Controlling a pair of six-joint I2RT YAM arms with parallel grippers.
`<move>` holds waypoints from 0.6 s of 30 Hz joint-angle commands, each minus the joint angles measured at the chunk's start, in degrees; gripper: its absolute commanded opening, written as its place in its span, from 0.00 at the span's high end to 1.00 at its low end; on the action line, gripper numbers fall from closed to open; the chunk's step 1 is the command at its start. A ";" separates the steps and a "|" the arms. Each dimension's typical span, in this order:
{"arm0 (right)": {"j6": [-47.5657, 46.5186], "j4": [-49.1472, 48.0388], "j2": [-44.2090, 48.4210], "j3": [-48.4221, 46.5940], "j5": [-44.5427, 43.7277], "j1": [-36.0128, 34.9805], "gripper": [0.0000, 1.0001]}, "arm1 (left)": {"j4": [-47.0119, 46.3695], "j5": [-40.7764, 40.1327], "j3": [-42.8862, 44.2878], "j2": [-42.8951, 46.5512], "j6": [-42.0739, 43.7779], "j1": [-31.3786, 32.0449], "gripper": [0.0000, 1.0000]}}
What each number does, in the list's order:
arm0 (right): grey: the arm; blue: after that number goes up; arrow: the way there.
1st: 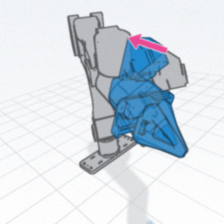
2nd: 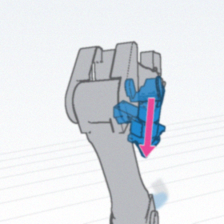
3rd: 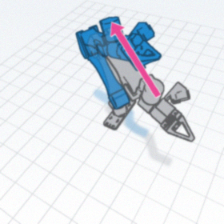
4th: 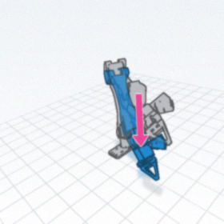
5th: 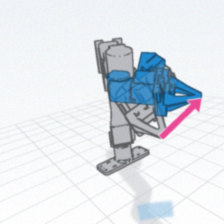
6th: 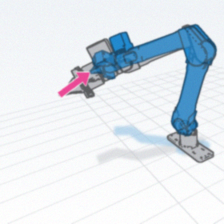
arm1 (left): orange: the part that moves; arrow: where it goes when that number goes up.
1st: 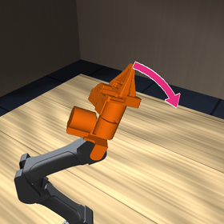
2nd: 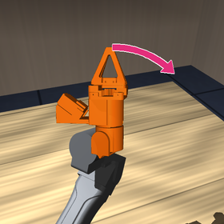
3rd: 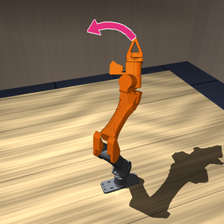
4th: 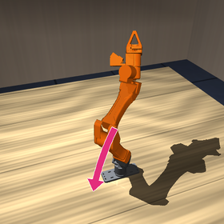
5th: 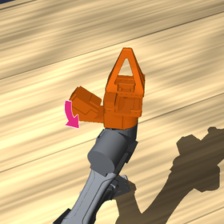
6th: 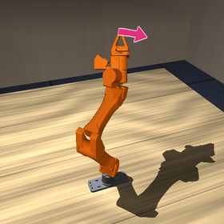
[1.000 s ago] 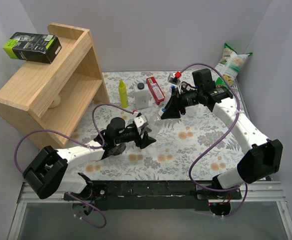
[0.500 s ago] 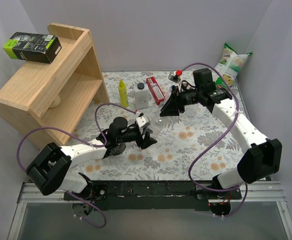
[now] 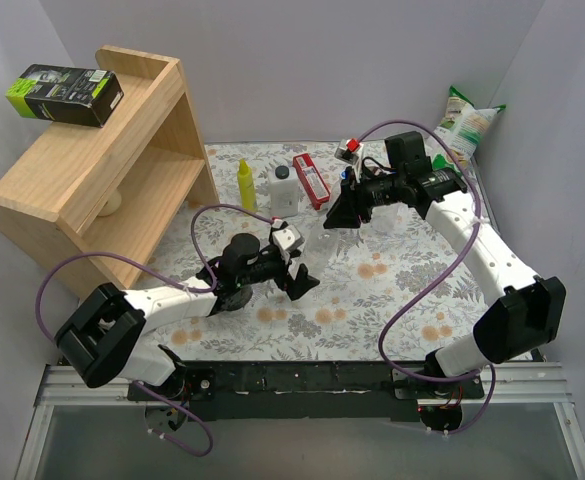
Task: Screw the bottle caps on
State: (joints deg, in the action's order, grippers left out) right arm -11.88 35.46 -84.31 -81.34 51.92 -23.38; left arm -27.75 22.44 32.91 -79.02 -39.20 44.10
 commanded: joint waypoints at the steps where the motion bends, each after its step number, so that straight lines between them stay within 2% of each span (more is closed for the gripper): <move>1: -13.41 8.99 -0.93 -7.07 -3.83 -0.27 0.97 | 5.41 -4.59 0.14 2.56 6.40 -0.06 0.02; 4: -18.61 12.96 -2.43 -11.10 -7.25 -0.27 0.97 | 10.86 -6.96 -0.73 3.87 6.86 -0.15 0.02; 10: -25.46 15.86 -4.72 -13.23 -14.64 -0.27 0.96 | 12.72 -7.23 -3.54 5.81 5.89 -0.15 0.02; 18: -25.12 13.15 -5.87 -9.55 -20.19 -0.44 0.93 | 11.41 -5.03 -4.52 5.81 5.98 -0.15 0.02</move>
State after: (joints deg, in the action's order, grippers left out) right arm -35.73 49.91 -90.39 -92.44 34.83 -23.55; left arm -16.05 16.78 29.23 -75.48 -34.04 43.99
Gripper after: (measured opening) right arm 0.413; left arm 0.981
